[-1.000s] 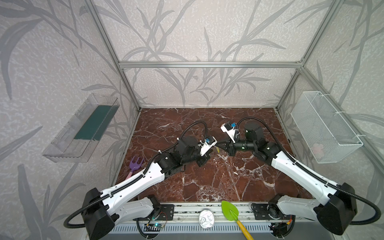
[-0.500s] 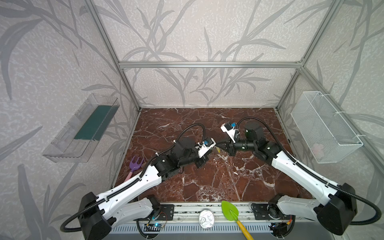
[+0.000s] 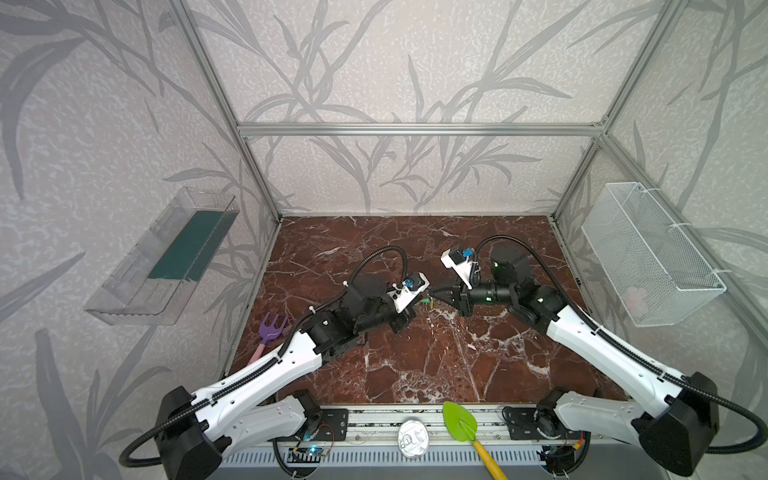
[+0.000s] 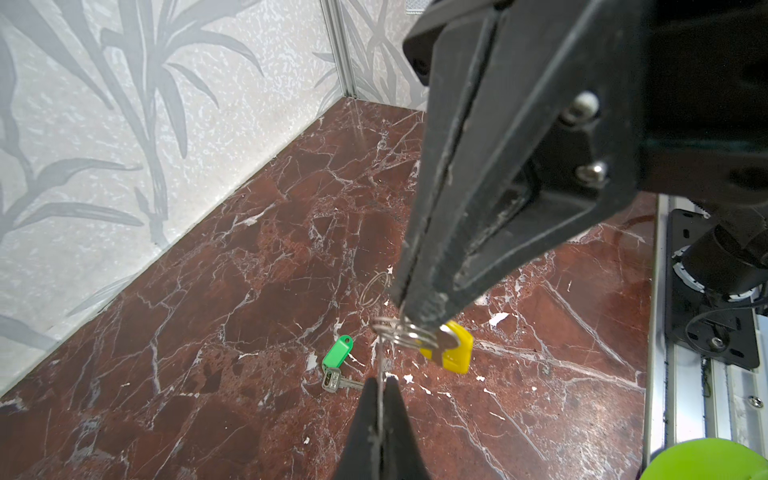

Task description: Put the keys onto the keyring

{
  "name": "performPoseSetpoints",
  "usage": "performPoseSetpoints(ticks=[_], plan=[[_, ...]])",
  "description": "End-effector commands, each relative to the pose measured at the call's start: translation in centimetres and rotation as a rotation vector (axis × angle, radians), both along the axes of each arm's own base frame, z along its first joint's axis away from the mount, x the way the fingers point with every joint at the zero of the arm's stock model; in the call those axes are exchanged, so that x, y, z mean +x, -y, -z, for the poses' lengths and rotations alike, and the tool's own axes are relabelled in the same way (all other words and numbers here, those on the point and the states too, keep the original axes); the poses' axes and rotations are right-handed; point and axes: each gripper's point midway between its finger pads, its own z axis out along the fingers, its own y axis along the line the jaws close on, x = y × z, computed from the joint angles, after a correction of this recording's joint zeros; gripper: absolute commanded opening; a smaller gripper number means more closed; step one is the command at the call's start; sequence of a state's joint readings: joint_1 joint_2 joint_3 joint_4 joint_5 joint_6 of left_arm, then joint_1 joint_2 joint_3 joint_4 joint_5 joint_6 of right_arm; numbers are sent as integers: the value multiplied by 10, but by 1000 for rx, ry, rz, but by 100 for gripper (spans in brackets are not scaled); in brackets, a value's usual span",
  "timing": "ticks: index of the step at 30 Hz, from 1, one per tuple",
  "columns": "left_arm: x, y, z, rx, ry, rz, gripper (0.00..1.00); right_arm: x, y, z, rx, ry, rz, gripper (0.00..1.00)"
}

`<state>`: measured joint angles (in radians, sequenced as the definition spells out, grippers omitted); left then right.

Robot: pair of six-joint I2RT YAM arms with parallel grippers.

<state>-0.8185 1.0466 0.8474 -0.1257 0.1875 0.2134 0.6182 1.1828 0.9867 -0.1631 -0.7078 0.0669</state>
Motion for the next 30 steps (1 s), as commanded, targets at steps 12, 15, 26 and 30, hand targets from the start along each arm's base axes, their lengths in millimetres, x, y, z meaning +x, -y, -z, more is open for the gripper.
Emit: performPoseSetpoints(ticks=[12, 15, 26, 30], plan=[[-6, -1, -30, -71, 95, 39, 0, -3, 2, -10, -20, 59, 18, 0], [-9, -1, -30, -71, 95, 48, 0, 0, 2, -11, -23, 60, 30, 0], [-14, 2, -31, -85, 89, 82, 0, 2, -4, -10, -17, 43, 11, 0], [-15, 5, -29, -81, 85, 96, 0, -1, -9, -11, -2, 38, -34, 0]])
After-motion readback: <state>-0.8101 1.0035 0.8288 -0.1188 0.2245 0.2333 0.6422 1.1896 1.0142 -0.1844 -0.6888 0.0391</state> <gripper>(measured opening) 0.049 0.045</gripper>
